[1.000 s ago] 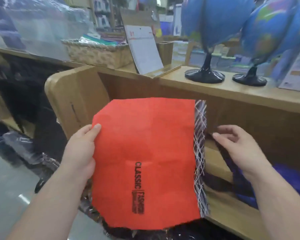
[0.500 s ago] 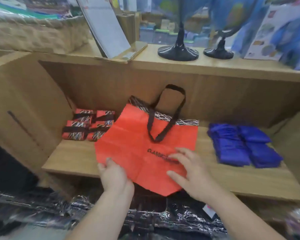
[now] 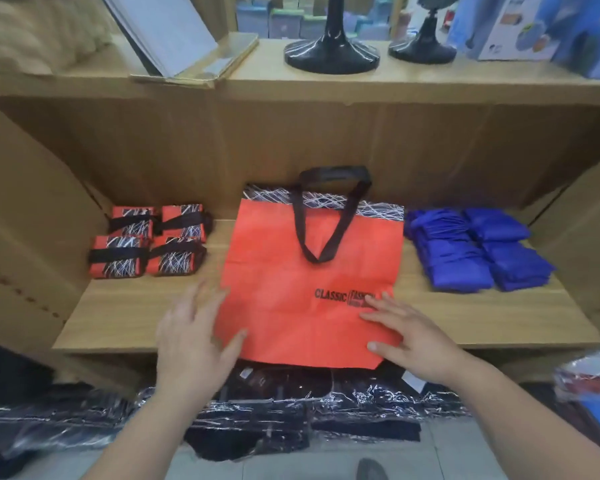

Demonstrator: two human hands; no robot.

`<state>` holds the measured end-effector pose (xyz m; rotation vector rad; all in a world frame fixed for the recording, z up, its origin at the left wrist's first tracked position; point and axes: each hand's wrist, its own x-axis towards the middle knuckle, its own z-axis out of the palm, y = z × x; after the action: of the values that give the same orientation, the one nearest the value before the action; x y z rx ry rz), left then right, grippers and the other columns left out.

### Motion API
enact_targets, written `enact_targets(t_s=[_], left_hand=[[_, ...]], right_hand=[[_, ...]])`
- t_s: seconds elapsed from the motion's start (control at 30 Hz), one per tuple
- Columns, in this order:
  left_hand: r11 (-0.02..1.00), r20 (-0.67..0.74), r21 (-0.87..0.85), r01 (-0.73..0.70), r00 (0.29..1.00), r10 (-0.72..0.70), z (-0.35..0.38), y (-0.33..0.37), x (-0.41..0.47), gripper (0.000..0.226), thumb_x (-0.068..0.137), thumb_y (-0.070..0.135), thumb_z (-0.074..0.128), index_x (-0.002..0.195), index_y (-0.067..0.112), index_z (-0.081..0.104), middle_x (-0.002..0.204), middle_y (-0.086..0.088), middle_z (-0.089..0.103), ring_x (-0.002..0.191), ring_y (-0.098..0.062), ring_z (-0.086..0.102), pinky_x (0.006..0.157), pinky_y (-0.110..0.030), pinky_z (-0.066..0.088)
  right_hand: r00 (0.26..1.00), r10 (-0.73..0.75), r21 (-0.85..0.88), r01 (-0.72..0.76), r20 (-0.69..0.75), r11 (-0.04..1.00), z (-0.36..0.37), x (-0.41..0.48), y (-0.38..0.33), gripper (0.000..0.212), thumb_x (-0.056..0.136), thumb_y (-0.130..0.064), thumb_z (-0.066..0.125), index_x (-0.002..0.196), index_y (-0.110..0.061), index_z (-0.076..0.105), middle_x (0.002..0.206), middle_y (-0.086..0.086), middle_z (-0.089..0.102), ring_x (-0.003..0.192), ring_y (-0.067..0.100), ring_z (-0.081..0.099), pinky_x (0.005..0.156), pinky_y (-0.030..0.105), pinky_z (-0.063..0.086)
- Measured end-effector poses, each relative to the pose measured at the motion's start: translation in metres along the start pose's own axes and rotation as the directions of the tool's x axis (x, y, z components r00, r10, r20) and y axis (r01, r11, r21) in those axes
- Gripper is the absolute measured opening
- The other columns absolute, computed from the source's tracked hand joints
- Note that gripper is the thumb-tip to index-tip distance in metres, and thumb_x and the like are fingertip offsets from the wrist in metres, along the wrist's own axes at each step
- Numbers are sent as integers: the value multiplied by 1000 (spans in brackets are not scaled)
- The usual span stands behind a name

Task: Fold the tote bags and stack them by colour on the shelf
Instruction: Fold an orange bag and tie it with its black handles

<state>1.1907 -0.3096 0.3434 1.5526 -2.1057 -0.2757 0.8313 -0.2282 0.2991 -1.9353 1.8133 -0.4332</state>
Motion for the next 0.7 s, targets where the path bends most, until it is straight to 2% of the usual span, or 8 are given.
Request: enact_targets(t_s=[0.07, 0.13, 0.2, 0.27, 0.33, 0.53, 0.63, 0.7], left_hand=[[947, 213, 110, -303, 937, 276, 7, -6, 5, 64, 76, 62, 67, 129, 26, 64, 152, -3, 47, 140, -31, 42, 109, -59, 37], [906, 418, 129, -404, 851, 320, 19, -10, 7, 78, 70, 74, 63, 134, 30, 61, 156, 2, 43, 145, -25, 39, 114, -56, 29], [896, 480, 139, -422, 820, 312, 28, -7, 4, 87, 64, 72, 75, 139, 32, 56, 159, 5, 38, 145, -22, 38, 115, -51, 25], [885, 473, 131, -447, 813, 341, 38, -4, 0, 92, 57, 69, 83, 138, 32, 58, 158, 4, 41, 141, -23, 44, 111, -53, 32], [884, 488, 104, -456, 798, 354, 46, 0, -2, 94, 55, 71, 83, 138, 35, 57, 157, 4, 42, 141, -20, 44, 110, -55, 35], [952, 392, -161, -262, 868, 305, 50, 5, 2, 70, 61, 77, 73, 124, 46, 68, 147, 21, 49, 138, 0, 41, 117, -41, 21], [947, 362, -299, -114, 905, 223, 40, 12, 9, 46, 68, 58, 77, 110, 41, 76, 134, 23, 61, 127, 14, 44, 112, -21, 26], [943, 367, -332, -8, 920, 137, 39, 16, 8, 38, 72, 47, 75, 108, 39, 77, 125, 27, 66, 123, 10, 50, 108, -19, 32]], right_hand=[[1000, -18, 30, 18, 1, 999, -4, -1, 3, 53, 83, -68, 60, 133, -53, 49, 153, -33, 24, 151, -2, 13, 123, 23, 8], [1000, -13, 56, 13, -5, 998, -9, -4, 9, 45, 87, -49, 73, 127, -55, 53, 151, -35, 27, 148, -11, 11, 124, 25, 11], [1000, 8, 82, -6, -25, 997, -15, -9, 17, 45, 86, -37, 78, 120, -55, 56, 149, -35, 32, 145, -15, 13, 125, 30, 16], [998, 13, 118, -7, -54, 993, -20, -15, 27, 41, 85, -40, 79, 115, -57, 58, 150, -33, 36, 147, -10, 18, 125, 37, 21], [997, 16, 137, -5, -75, 991, -24, -21, 36, 40, 79, -62, 75, 115, -60, 59, 151, -33, 37, 149, -6, 20, 124, 44, 24], [993, -68, -31, 72, 97, 997, -40, -29, 47, 101, 42, -96, 69, 132, -59, 41, 160, -33, 11, 153, -2, 0, 125, 39, 13], [989, -132, -28, 134, 61, 991, -39, -28, 59, 83, 56, -91, 68, 130, -65, 44, 159, -36, 17, 153, -2, 7, 124, 43, 19], [987, -158, 83, 160, -33, 984, -35, -27, 70, 59, 68, -69, 71, 125, -65, 54, 153, -36, 34, 150, 0, 23, 121, 47, 28]])
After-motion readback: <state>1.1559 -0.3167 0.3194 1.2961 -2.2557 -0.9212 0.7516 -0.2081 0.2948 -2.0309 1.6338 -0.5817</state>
